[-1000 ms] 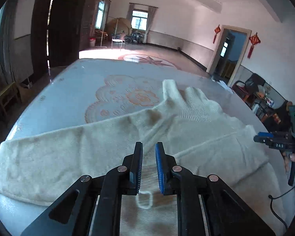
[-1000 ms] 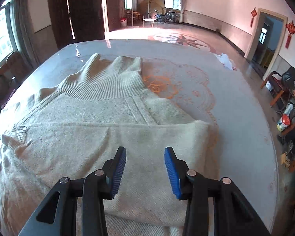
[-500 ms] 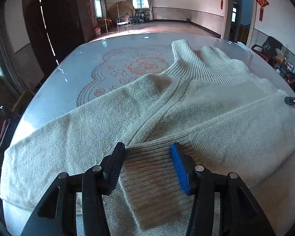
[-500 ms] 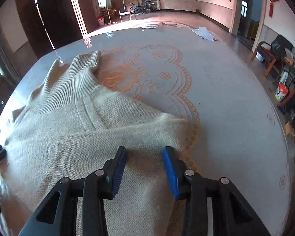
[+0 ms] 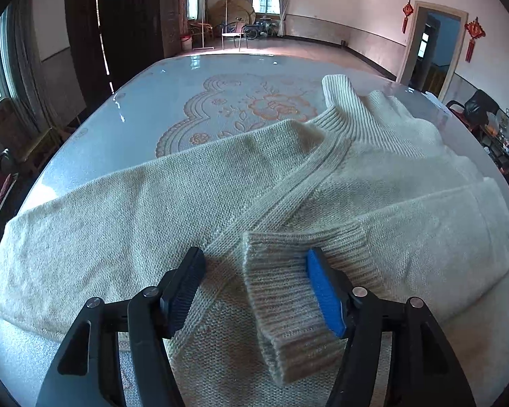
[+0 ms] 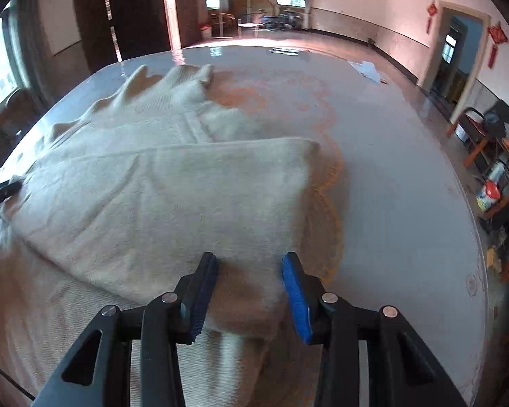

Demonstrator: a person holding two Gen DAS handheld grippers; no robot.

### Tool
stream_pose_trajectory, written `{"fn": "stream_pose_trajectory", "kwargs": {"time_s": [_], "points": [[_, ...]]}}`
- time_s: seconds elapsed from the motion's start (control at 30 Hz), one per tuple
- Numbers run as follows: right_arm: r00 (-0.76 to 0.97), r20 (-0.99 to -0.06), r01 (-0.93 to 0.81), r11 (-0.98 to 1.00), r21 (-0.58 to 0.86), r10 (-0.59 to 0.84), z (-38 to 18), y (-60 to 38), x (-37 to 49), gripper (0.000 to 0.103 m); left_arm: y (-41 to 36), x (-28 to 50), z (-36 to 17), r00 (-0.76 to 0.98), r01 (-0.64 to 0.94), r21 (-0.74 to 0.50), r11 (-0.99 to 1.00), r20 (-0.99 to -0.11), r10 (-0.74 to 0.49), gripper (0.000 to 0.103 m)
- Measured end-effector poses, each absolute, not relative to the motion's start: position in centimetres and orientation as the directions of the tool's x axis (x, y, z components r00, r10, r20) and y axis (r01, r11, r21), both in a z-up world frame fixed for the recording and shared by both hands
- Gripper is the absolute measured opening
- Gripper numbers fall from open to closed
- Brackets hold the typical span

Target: Fold clothes

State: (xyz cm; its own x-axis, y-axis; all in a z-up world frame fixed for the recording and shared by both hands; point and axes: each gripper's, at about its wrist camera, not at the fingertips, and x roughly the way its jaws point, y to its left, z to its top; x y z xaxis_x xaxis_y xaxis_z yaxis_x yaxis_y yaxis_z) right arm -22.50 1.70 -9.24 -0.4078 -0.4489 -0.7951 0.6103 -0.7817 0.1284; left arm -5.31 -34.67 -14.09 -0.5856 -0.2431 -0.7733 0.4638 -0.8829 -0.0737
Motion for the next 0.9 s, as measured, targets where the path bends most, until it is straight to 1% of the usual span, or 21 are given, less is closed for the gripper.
{"fn": "stream_pose_trajectory", "kwargs": {"time_s": [0.1,0.23,0.27,0.33,0.4,0.5,0.57,0.6,0.67,0.7,0.83,0.9], "points": [[-0.414,-0.789,0.579,-0.8,0.157,-0.455,-8.9,2.2,-22.1,0.047,-35.8,-4.7,-13.4,-0.599,0.463,-0.149,-0.874,-0.78,-0.185,0.065],[-0.423,-0.78,0.537,-0.821,0.194,-0.461,-8.4,2.9,-21.5,0.047,-39.4,-1.4,-12.2,-0.635,0.534,-0.311,-0.786,-0.762,-0.13,0.066],[-0.405,-0.775,0.558,-0.803,0.211,-0.485,-8.3,2.2,-20.9,0.047,-40.8,-0.1,-12.0,-0.649,0.559,-0.365,-0.745,-0.752,-0.118,0.066],[-0.331,-0.774,0.621,-0.742,0.254,-0.541,-8.6,-0.2,-19.3,0.047,-44.1,2.9,-11.9,-0.682,0.602,-0.485,-0.634,-0.726,-0.091,0.066],[-0.272,-0.78,0.657,-0.701,0.278,-0.564,-9.2,-2.2,-17.9,0.047,-47.6,7.0,-12.7,-0.715,0.643,-0.605,-0.469,-0.694,-0.084,0.067],[-0.19,-0.788,0.699,-0.644,0.31,-0.585,-10.2,-5.0,-15.9,0.047,-53.0,13.8,-14.2,-0.757,0.652,-0.74,-0.165,-0.645,-0.101,0.078],[-0.153,-0.797,0.716,-0.622,0.317,-0.584,-10.8,-6.0,-14.7,0.047,-56.0,18.3,-15.6,-0.774,0.621,-0.783,0.029,-0.619,-0.131,0.079],[-0.144,-0.804,0.724,-0.616,0.312,-0.577,-11.1,-6.4,-14.2,0.047,-57.3,20.2,-16.4,-0.796,0.58,-0.808,0.103,-0.589,-0.137,0.079],[-0.133,-0.814,0.73,-0.611,0.306,-0.566,-11.3,-6.4,-13.7,0.047,-59.8,23.9,-17.8,-0.835,0.489,-0.84,0.237,-0.529,-0.152,0.079],[-0.128,-0.818,0.732,-0.61,0.303,-0.561,-11.4,-6.3,-13.5,0.047,-60.9,25.2,-18.1,-0.839,0.469,-0.84,0.272,-0.52,-0.16,0.079],[-0.111,-0.834,0.741,-0.604,0.292,-0.54,-11.8,-6.1,-12.7,0.047,-64.4,29.5,-18.0,-0.764,0.509,-0.792,0.337,-0.596,-0.247,0.08],[-0.102,-0.841,0.744,-0.601,0.29,-0.532,-12.0,-5.9,-12.5,0.047,-65.6,29.9,-18.6,-0.745,0.544,-0.773,0.327,-0.624,-0.235,0.08]]}}
